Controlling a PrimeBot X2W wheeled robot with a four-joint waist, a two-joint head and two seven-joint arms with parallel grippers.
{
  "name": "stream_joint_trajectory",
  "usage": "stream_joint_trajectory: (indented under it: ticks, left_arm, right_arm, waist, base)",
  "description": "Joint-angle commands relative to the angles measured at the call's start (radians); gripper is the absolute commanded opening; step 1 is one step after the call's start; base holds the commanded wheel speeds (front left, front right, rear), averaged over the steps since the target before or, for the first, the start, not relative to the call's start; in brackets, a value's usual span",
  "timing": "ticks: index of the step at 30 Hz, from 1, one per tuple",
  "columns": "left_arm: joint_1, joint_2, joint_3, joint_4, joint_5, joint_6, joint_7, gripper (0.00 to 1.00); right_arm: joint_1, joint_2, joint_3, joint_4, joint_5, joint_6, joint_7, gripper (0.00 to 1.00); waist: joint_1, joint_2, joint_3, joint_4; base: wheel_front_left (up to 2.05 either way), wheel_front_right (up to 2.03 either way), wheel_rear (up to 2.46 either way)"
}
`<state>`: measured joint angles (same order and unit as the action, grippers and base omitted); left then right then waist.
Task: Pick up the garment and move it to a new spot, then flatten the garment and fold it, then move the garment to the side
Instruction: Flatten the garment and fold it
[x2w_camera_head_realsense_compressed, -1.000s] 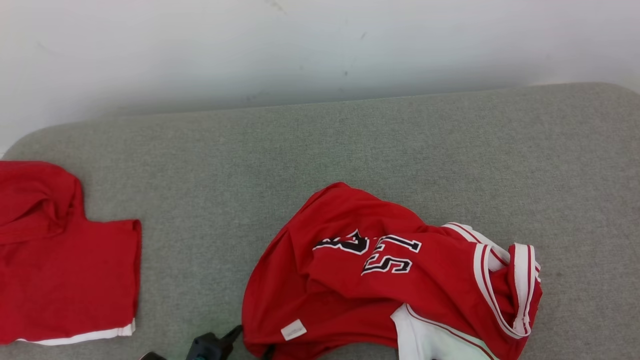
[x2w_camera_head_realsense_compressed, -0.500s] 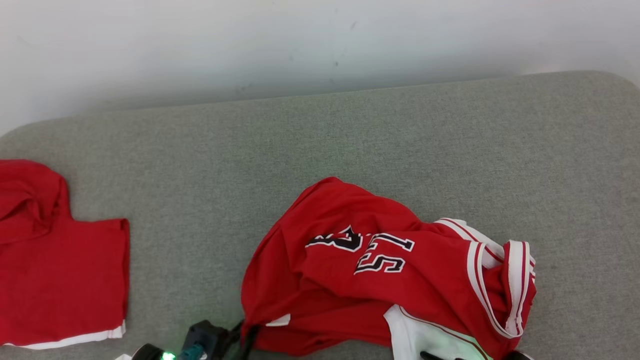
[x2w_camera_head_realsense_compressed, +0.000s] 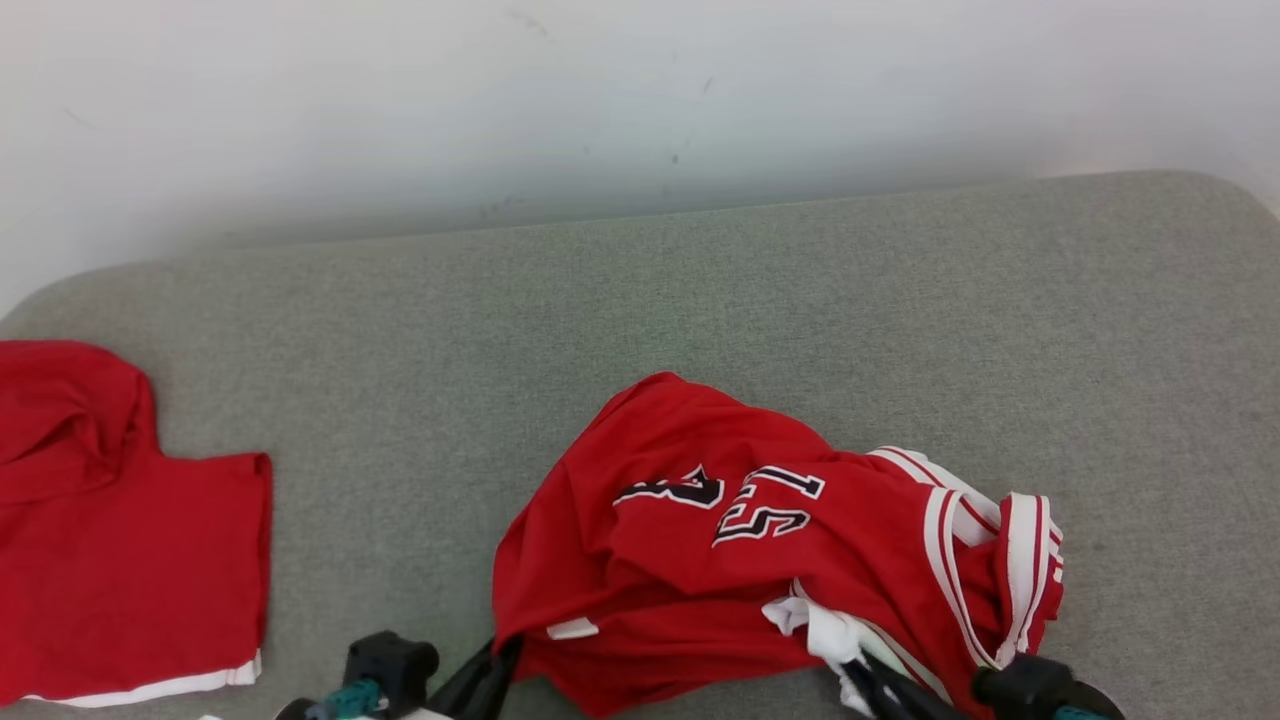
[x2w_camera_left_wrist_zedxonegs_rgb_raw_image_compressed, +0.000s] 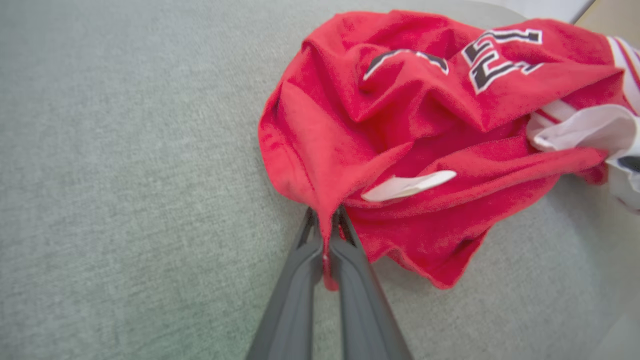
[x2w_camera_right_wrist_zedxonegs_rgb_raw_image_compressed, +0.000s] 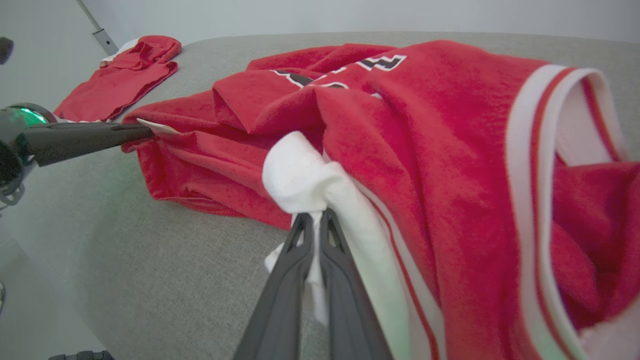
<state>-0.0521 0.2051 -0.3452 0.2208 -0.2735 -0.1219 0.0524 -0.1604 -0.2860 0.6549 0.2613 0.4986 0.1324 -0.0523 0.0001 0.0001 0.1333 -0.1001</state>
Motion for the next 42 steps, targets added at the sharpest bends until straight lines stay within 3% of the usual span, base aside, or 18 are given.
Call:
stream_joint_trajectory:
  ticks: [1,6,12,21,29,36,42]
  left_arm:
    - [0.014,-0.001,0.02,-0.05,-0.029,0.009,0.004,0.0]
    - [0.037,-0.006,0.063,-0.193,-0.09,0.028,0.032,0.0]
    - [0.043,-0.006,0.086,-0.364,-0.144,0.042,0.092,0.0]
    - [-0.016,0.023,0.086,-0.638,-0.209,0.033,0.213,0.0]
    - [-0.203,0.066,0.109,-0.829,-0.277,0.033,0.384,0.0]
    - [-0.361,0.091,0.133,-0.834,-0.353,0.039,0.511,0.0]
    - [-0.57,0.108,0.131,-0.685,-0.363,0.032,0.59,0.0]
  right_arm:
    - [0.034,-0.052,-0.022,-0.087,0.068,-0.003,0.008,0.0]
    - [0.105,-0.17,-0.12,-0.319,0.201,-0.003,0.062,0.0]
    - [0.162,-0.264,-0.284,-0.536,0.306,-0.003,0.114,0.0]
    - [0.183,-0.326,-0.589,-0.733,0.363,-0.003,0.154,0.0]
    - [0.08,-0.379,-0.837,-0.825,0.375,-0.003,0.229,0.0]
    - [-0.064,-0.422,-0.861,-0.801,0.405,-0.003,0.276,0.0]
    - [-0.308,-0.403,-0.726,-0.663,0.424,-0.003,0.307,0.0]
  waist:
    - [-0.0001,-0.0001,-0.012,-0.005]
    - [-0.0001,-0.0001,-0.035,-0.021]
    - [-0.0001,-0.0001,-0.063,-0.045]
    - [-0.0001,-0.0001,-0.117,-0.075]
    - [-0.0001,-0.0001,-0.12,-0.085]
    - [-0.0001,-0.0001,-0.07,-0.081]
    - [-0.0001,-0.0001,0.07,-0.054]
  base:
    - [0.0,0.0,0.0]
    - [0.0,0.0,0.0]
    - [0.0,0.0,0.0]
    - [0.0,0.0,0.0]
    - [0.0,0.0,0.0]
    - [0.0,0.0,0.0]
    - [0.0,0.0,0.0]
